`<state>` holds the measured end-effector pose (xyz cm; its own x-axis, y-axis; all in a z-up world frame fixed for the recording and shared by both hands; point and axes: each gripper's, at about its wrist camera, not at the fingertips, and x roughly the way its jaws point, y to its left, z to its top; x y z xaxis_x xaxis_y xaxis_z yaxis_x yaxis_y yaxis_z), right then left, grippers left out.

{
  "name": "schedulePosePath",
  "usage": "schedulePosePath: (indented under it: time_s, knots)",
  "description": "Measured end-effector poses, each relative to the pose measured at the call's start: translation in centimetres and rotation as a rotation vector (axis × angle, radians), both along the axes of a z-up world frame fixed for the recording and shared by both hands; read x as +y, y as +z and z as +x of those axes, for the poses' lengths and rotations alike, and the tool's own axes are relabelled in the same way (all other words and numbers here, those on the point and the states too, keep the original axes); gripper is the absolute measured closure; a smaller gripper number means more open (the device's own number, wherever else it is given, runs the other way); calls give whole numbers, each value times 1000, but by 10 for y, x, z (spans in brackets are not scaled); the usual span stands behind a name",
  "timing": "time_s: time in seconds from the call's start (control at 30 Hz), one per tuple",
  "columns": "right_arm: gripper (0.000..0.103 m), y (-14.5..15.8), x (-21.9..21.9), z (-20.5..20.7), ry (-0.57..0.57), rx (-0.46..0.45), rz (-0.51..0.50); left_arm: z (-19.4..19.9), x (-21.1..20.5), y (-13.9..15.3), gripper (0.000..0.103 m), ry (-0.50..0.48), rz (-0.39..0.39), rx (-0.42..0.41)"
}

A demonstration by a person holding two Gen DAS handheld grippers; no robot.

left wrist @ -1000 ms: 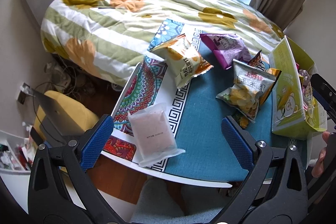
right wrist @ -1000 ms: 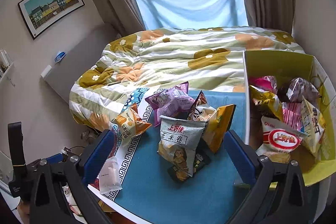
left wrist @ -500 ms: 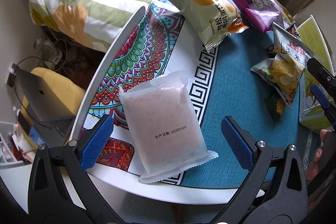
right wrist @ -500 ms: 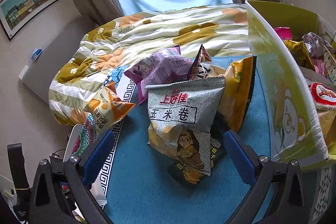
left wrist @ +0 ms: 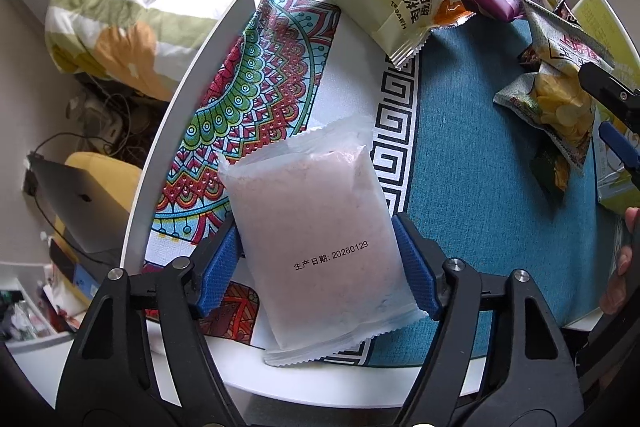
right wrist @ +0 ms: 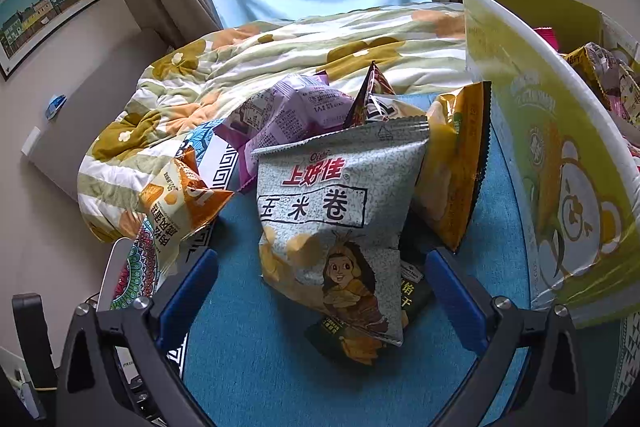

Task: Organize snacks
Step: 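Grasp the white pastry pack with the left tool while the right tool grasps the grey corn-roll bag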

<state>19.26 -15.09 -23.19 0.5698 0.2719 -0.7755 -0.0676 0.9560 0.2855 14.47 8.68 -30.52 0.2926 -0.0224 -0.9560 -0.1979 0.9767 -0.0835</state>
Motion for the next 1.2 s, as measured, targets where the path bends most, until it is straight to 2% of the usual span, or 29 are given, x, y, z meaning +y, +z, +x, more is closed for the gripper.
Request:
schedulePosePath:
  time_s: [0.13, 0.63, 0.93, 1.0, 1.13, 1.2]
  knots:
    - [0, -4, 2, 3, -22, 15, -2, 1, 4, 2, 35, -25, -38, -12]
    - [0, -16, 7, 12, -119, 2, -32, 20, -3, 3, 36, -135, -21, -35]
    - [0, -20, 11, 16, -112, 3, -47, 22, -4, 3, 36, -157, -16, -38]
    - [3, -20, 13, 17, -102, 3, -60, 22, -4, 3, 36, -157, -15, -39]
    - [22, -21, 13, 19, -84, 9, -34, 22, -5, 2, 36, -158, -14, -38]
    - [28, -20, 14, 18, -83, 2, -47, 22, -5, 3, 37, -159, -15, -38]
